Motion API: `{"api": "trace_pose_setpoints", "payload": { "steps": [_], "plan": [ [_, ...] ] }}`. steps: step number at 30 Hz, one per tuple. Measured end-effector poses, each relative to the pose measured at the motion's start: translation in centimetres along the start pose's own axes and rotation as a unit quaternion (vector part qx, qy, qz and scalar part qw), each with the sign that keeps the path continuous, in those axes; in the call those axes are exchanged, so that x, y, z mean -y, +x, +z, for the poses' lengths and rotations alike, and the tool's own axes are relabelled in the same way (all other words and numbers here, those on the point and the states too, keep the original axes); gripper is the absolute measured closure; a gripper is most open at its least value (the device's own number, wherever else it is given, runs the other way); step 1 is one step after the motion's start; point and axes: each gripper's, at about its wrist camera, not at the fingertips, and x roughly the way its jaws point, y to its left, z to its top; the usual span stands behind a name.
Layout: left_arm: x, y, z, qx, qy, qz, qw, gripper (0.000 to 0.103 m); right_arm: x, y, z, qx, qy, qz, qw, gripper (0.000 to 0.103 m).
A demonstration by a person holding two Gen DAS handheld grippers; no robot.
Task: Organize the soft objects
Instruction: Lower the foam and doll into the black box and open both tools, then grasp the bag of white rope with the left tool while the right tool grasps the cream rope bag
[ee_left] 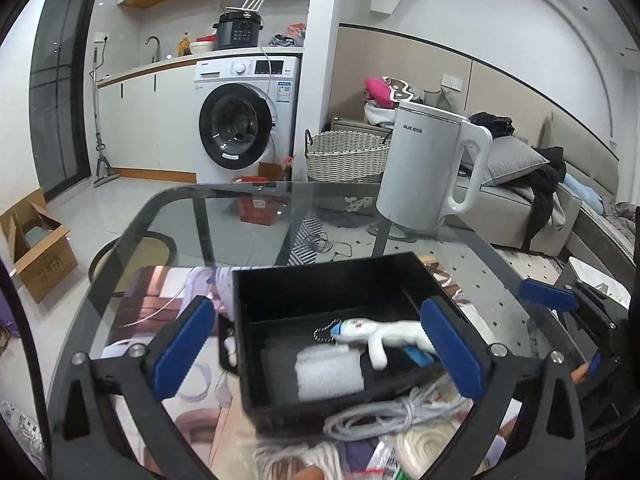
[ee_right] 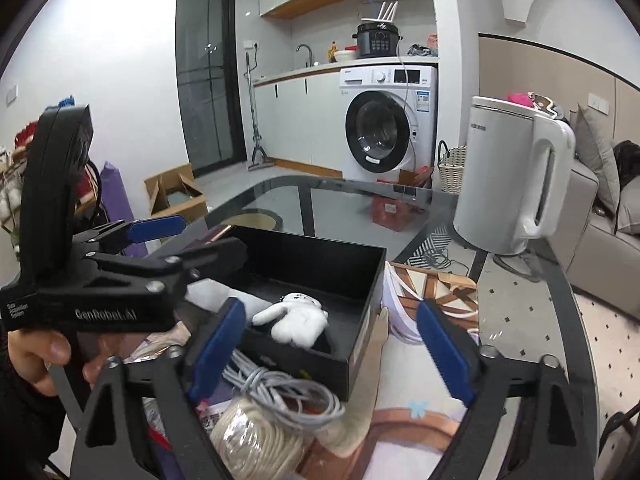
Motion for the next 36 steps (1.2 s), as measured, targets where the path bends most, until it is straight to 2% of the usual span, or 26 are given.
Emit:
{"api": "trace_pose_setpoints", "payload": {
  "steps": [10,13,20,24,28,36],
  "plan": [
    [-0.7,-4.4,-2.2,0.010,0.018,0.011,0.9997,0.000,-1.4,-2.8,-2.3,-0.023,0.001,-0.003,1.000,0.001],
    [-0.9,-5.1,-2.8,-0.002,0.023,0.019,0.9996,0.000,-1.8,-3.5,-3.1,-0.031,0.005,0.002,1.000,0.001],
    [-1.6,-5.5,-4.7,-0.013,0.026,0.034,0.9990,0.000,-2.0,-3.9,-4.0,-0.049,0.014,0.005,0.999,0.001],
    [-2.4,-5.1,-5.6,-0.037,0.017,0.016,0.9990,0.000,-1.9,-3.5,-4.6,-0.061,0.018,0.006,0.998,0.001],
    [-1.9,-5.2,-6.1,-0.048,0.040,0.003,0.9981,0.000,-2.0,-3.0,-4.9,-0.070,0.017,0.009,0.997,0.001],
    [-1.3,-4.2,-7.1,-0.070,0.063,0.010,0.9955,0.000,-3.0,-1.4,-5.9,-0.096,0.010,0.024,0.995,0.001]
  ]
}}
